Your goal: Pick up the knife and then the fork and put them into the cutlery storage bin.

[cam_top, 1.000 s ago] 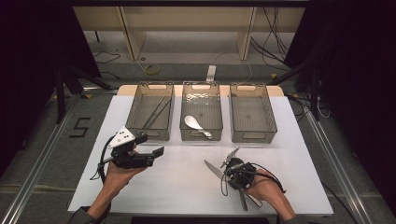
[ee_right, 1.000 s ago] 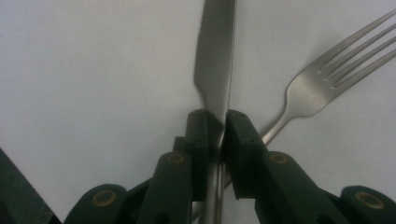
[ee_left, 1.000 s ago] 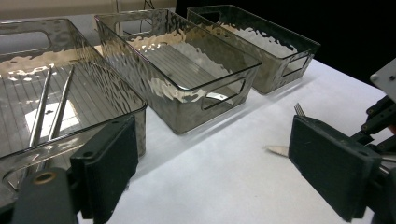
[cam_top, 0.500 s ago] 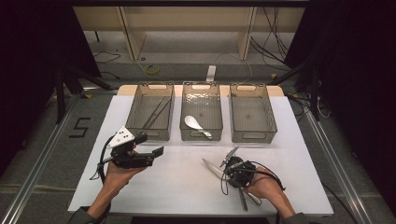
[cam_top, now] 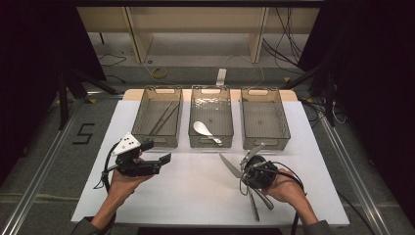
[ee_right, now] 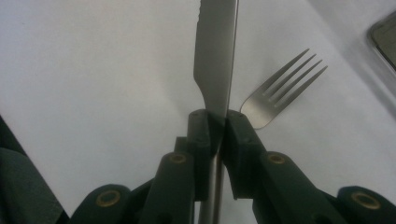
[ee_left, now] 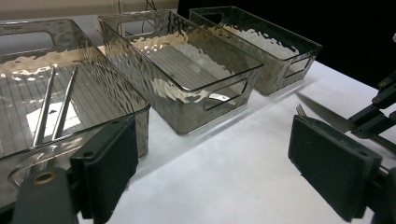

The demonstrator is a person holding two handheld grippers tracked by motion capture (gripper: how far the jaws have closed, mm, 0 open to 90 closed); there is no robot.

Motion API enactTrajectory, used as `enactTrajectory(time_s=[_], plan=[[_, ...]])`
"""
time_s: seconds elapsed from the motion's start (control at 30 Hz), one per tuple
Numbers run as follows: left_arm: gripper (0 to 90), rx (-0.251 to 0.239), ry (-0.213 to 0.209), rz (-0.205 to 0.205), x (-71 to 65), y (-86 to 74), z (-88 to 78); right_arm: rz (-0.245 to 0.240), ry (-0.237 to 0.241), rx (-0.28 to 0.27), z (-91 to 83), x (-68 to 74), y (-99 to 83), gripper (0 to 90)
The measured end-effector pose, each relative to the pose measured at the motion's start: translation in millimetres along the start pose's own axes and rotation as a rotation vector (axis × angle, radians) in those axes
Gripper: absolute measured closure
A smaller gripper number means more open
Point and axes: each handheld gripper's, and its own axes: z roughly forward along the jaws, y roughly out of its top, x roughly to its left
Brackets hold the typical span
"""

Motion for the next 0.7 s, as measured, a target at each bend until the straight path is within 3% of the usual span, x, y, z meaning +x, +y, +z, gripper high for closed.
enactTrajectory(time_s=[0.17, 0.33, 0.7], plan=[[15.5, 0.0, 0.0, 0.0, -0.4, 0.0, 0.2, 0.015, 0.034, -0.032, -8.3, -6.1, 0.6, 81.9], [15.5, -0.001, 0.0, -0.002, -0.2, 0.0, 0.3, 0.045, 0.039, -0.07, -15.7, -15.4, 0.6, 81.9], [15.5, -0.002, 0.003, 0.001, 0.3, 0.1, -0.3, 0.151, 0.014, -0.278, -55.1, -54.6, 7.2, 82.0]])
